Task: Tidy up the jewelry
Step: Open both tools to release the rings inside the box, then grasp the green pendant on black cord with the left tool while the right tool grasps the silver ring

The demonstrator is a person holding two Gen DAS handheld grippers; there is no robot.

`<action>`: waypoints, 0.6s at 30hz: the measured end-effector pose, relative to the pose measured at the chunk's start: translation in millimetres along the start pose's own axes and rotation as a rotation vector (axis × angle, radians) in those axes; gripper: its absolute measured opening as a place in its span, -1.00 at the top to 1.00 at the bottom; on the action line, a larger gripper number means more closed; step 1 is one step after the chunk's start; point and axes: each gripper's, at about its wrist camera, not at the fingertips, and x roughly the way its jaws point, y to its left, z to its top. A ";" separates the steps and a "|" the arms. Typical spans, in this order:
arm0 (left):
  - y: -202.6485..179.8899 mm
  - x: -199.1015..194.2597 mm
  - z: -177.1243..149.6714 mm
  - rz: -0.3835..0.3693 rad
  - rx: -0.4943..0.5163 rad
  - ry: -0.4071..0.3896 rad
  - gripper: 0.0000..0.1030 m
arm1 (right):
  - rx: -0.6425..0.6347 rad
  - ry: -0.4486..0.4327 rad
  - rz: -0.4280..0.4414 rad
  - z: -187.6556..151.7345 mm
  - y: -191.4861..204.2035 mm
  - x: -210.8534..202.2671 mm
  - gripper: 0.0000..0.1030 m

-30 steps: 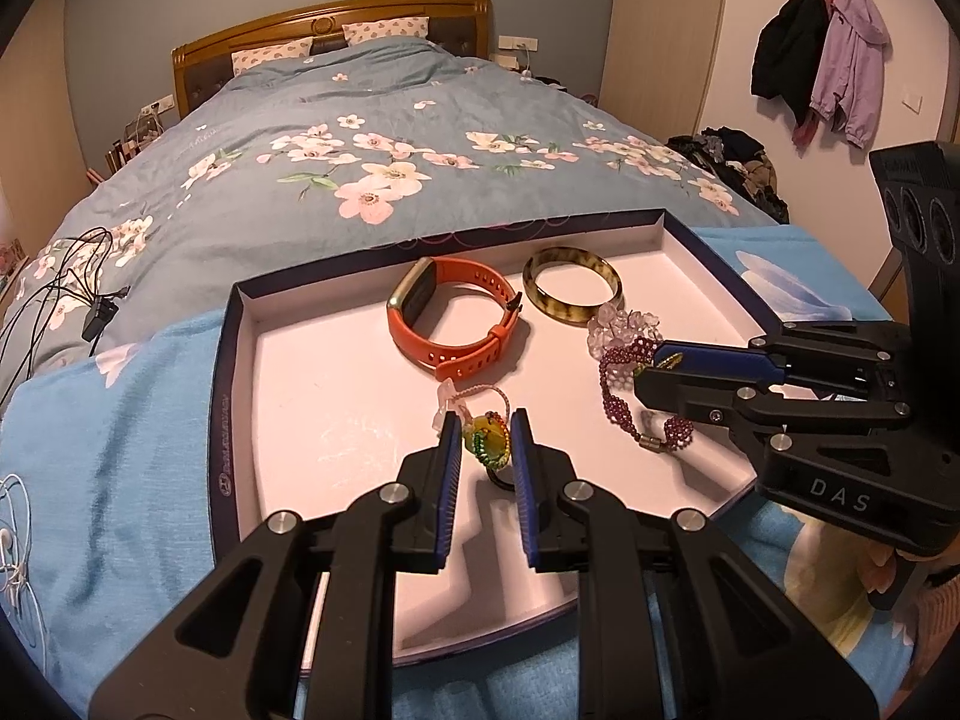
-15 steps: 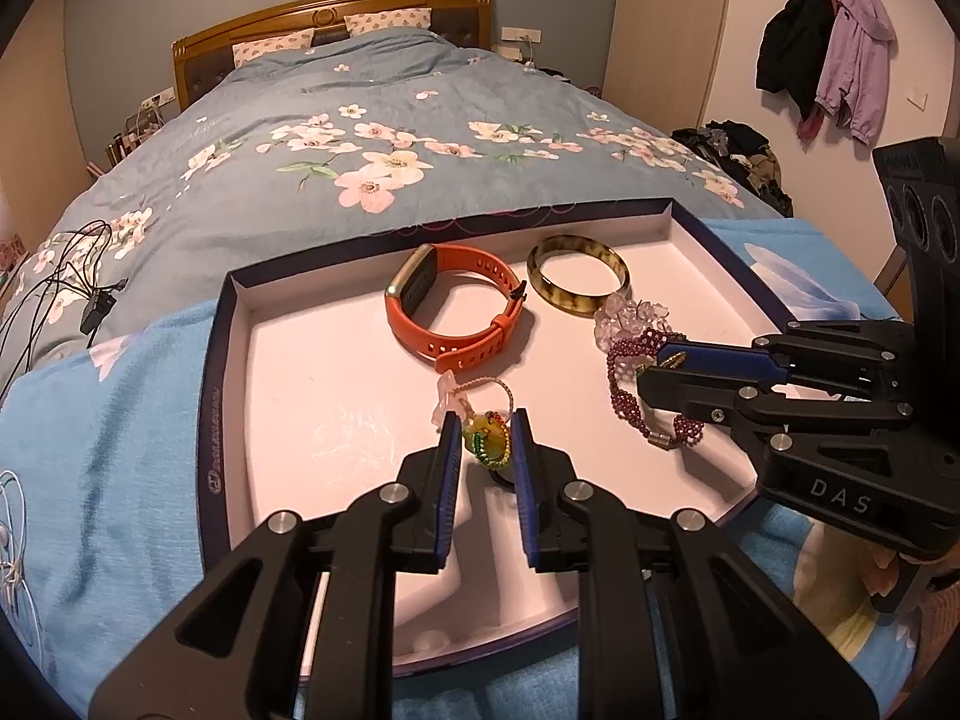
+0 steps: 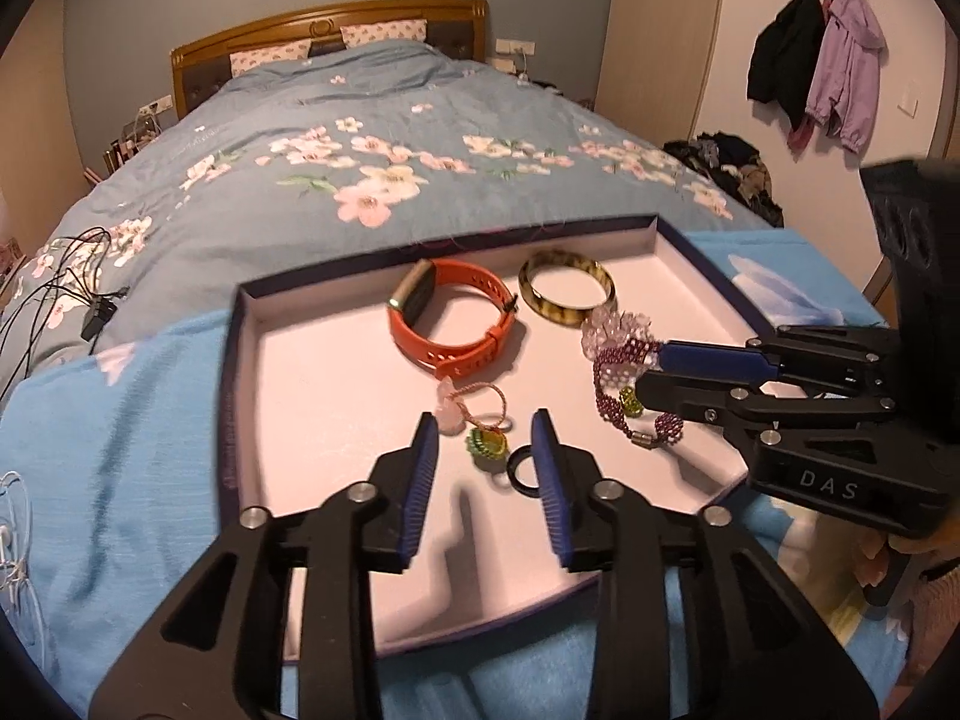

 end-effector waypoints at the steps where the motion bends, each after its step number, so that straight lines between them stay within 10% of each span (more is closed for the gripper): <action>1: 1.6 -5.9 -0.2 -0.004 0.001 -0.011 0.34 | 0.002 -0.013 0.000 -1.3 -0.3 -5.6 0.38; 18: 10.0 -97.1 -91.7 -0.047 0.104 -0.029 0.00 | -0.097 0.025 0.027 -91.4 34.6 -72.4 0.16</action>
